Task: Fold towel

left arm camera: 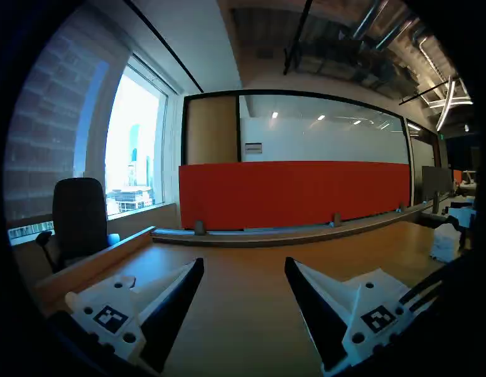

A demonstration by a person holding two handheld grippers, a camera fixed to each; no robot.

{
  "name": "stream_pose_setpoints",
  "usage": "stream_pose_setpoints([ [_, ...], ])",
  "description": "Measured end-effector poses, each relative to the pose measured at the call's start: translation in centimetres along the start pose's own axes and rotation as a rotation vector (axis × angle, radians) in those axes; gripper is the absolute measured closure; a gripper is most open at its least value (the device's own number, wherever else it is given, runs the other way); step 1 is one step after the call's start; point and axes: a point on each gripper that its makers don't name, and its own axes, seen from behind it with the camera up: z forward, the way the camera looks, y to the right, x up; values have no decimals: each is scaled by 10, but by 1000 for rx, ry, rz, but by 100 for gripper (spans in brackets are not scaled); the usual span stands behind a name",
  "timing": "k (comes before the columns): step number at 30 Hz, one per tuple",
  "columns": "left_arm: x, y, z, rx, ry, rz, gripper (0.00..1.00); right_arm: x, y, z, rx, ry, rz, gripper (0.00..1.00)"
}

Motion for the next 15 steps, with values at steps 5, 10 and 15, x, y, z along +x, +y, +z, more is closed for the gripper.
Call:
stream_pose_setpoints([
  [5, 18, 0, -3, -1, -9, -10, 5, 31, -2, -2, 5, -2, -8, 0],
  [10, 39, -1, -5, 1, -17, -33, 5, 58, -2, -4, 2, 0, -3, 0],
  [15, 59, 0, -7, -6, -18, -42, 5, 79, -2, -5, -3, -2, 2, 0],
])
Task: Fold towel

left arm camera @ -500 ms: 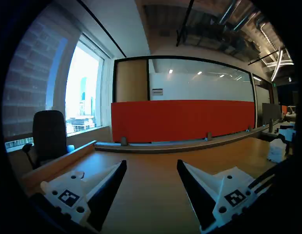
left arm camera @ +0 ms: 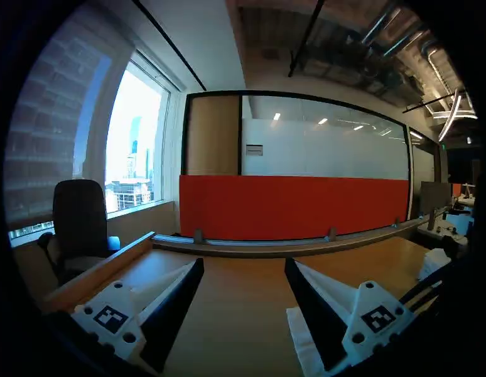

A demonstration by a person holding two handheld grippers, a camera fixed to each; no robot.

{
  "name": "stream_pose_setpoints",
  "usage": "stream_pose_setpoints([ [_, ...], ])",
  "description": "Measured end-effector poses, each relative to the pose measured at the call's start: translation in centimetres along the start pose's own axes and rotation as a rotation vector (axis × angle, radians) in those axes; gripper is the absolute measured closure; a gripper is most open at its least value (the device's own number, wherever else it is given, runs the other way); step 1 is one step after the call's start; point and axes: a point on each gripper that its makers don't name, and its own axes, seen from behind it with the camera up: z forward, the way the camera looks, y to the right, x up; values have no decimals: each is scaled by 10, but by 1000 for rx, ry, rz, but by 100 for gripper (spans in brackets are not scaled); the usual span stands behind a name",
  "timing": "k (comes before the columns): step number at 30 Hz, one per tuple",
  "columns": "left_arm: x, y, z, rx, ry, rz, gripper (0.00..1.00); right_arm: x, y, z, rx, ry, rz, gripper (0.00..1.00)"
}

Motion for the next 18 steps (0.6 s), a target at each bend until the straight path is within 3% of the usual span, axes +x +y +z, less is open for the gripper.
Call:
stream_pose_setpoints([
  [18, 35, 6, 1, -28, -31, 29, 5, 33, -1, 0, -9, -24, 10, 0],
])
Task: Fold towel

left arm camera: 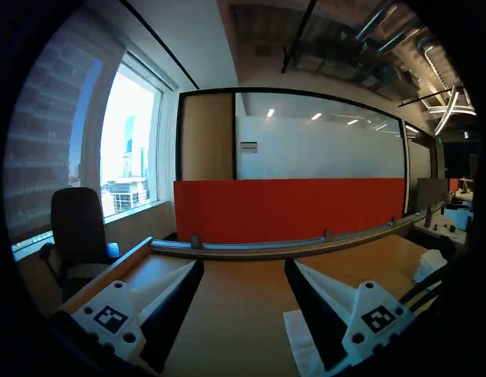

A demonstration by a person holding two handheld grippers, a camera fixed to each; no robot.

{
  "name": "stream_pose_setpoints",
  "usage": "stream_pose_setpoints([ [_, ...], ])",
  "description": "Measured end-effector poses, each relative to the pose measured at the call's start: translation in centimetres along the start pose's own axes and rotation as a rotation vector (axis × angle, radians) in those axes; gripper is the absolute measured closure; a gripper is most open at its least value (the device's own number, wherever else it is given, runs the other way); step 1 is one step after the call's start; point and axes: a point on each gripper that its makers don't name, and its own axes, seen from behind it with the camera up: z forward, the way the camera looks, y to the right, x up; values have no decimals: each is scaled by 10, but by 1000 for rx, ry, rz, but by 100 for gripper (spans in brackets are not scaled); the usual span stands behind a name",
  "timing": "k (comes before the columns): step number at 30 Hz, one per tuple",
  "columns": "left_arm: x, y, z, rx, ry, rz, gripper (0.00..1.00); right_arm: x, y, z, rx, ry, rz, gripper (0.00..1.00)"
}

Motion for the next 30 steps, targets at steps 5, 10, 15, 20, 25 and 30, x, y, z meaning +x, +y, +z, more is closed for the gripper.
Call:
stream_pose_setpoints([
  [5, 4, 5, -1, -22, -13, 6, 4, 3, 0, -2, 2, -10, -1, 0],
  [10, 5, 11, -2, -62, -34, 24, 4, 5, -3, -5, 18, -22, -9, 0],
  [15, 6, 17, -2, -93, -52, 40, 5, 7, -6, -5, 37, -35, -22, 0],
  [20, 3, 25, -2, -136, -83, 45, 4, 7, -13, -5, 78, -54, -50, 0],
  [25, -6, 35, -4, -192, -130, 65, 4, -4, -29, -7, 167, -113, -98, 0],
  [30, -15, 48, -6, -266, -176, 88, 5, -17, -46, -12, 267, -181, -144, 0],
])
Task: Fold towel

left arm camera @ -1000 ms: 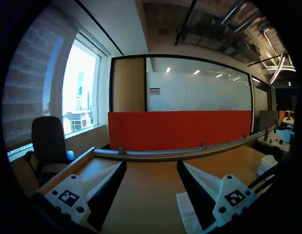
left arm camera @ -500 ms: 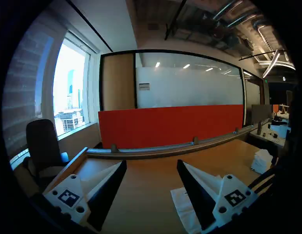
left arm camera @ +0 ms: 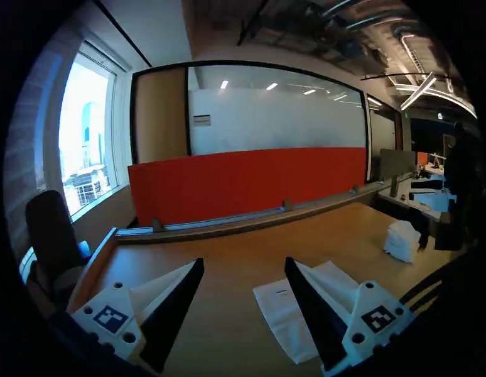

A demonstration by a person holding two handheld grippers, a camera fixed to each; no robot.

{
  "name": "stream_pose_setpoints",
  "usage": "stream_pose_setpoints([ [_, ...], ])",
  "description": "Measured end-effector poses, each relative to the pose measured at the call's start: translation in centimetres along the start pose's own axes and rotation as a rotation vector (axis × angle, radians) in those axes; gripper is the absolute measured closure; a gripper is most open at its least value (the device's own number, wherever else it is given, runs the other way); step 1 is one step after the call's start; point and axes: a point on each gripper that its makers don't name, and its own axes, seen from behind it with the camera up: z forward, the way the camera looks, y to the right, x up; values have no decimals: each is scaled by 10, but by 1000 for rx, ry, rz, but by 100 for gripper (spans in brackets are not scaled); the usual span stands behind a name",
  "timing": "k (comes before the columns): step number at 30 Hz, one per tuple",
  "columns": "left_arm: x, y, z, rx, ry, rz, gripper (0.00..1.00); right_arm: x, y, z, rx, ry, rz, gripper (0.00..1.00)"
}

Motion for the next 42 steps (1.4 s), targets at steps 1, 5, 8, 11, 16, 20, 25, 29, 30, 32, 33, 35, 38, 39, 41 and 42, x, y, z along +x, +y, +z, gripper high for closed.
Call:
stream_pose_setpoints([
  [1, -1, 3, 1, -18, -9, 4, 5, -2, -4, 0, 23, -14, -10, 0],
  [5, -5, 12, 3, -73, -36, 17, 5, -12, -15, 0, 94, -62, -49, 0],
  [8, -9, 17, 4, -108, -54, 23, 5, -18, -21, 0, 136, -91, -74, 0],
  [11, -16, 23, 6, -139, -77, 32, 4, -24, -28, -2, 178, -119, -89, 0],
  [16, -32, 33, 8, -190, -116, 68, 4, -38, -38, -3, 240, -165, -97, 0],
  [20, -48, 43, 9, -226, -148, 95, 5, -48, -45, -2, 275, -191, -98, 0],
  [25, -64, 54, 9, -263, -177, 105, 4, -62, -54, -3, 318, -224, -116, 0],
  [29, -76, 61, 9, -291, -199, 110, 4, -74, -59, -2, 342, -245, -132, 0],
  [30, -80, 63, 10, -295, -205, 112, 4, -78, -60, -1, 344, -249, -134, 0],
  [32, -88, 65, 11, -302, -218, 120, 4, -85, -62, 0, 348, -259, -138, 0],
  [33, -92, 67, 11, -306, -224, 122, 4, -88, -63, 0, 351, -263, -138, 0],
  [35, -102, 70, 12, -316, -238, 127, 4, -95, -66, 1, 359, -270, -136, 0],
  [38, -115, 76, 12, -331, -259, 131, 5, -106, -69, 2, 369, -280, -139, 0],
  [39, -120, 78, 13, -336, -266, 132, 5, -110, -70, 2, 372, -284, -141, 0],
  [41, -130, 81, 13, -344, -280, 136, 5, -119, -72, 3, 377, -294, -148, 0],
  [42, -134, 82, 13, -348, -287, 138, 4, -123, -73, 3, 379, -299, -151, 0],
])
